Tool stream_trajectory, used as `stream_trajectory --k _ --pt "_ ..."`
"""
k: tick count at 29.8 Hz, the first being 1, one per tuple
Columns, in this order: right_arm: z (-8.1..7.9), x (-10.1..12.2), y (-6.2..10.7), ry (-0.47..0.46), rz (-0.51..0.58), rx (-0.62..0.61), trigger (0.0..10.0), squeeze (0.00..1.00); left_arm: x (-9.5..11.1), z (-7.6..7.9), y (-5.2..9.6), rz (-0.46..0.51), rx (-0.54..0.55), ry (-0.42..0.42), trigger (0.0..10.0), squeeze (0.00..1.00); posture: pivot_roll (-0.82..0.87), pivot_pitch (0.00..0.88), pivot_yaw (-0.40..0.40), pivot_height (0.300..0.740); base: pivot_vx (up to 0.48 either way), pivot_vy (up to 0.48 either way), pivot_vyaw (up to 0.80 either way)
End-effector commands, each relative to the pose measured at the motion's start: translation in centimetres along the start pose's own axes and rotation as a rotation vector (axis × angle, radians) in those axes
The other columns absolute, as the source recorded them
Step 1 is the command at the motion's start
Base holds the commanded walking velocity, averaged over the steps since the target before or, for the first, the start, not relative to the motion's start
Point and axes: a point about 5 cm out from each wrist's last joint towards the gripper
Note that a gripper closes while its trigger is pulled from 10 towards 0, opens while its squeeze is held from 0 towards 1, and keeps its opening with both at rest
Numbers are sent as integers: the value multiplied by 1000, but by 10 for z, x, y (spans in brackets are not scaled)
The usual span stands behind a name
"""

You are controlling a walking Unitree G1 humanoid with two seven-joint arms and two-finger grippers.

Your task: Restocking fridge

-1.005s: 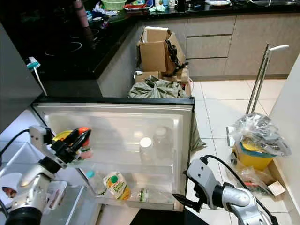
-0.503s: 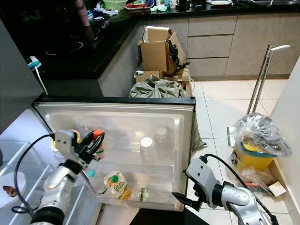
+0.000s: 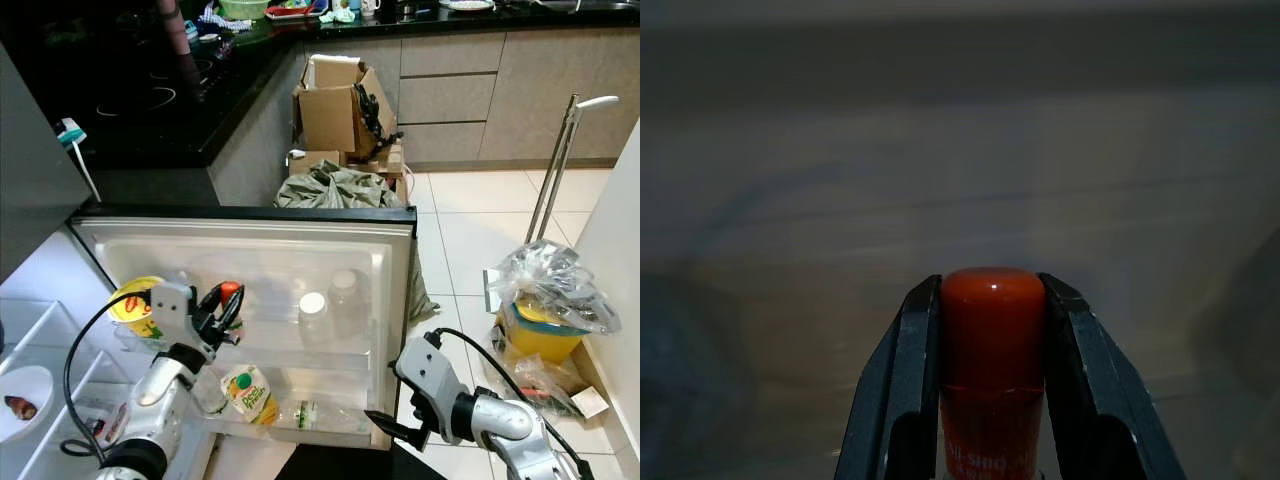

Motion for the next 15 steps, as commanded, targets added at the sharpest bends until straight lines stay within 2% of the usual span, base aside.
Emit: stream_trajectory --k 1,8,15 --pt "-7 2 -4 -10 6 22 10000 0 -8 -5 6 -42 31 -21 10000 0 -160 63 94 740 0 0 0" --pt "-7 2 -3 -9 4 17 10000 0 -13 -6 8 -64 61 -35 10000 0 -163 63 94 740 0 0 0" --pt "-7 4 -2 -6 5 16 10000 0 -26 5 11 -104 34 -61 10000 0 -167 64 93 740 0 0 0"
Point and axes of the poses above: a point about 5 cm out from each wrist's last joint towards the gripper, its own y axis pointing back from the gripper into the wrist, its own x axis along the axis of the wrist's last joint, z = x × y, and after that the axes turned 15 degrees about y, right-handed
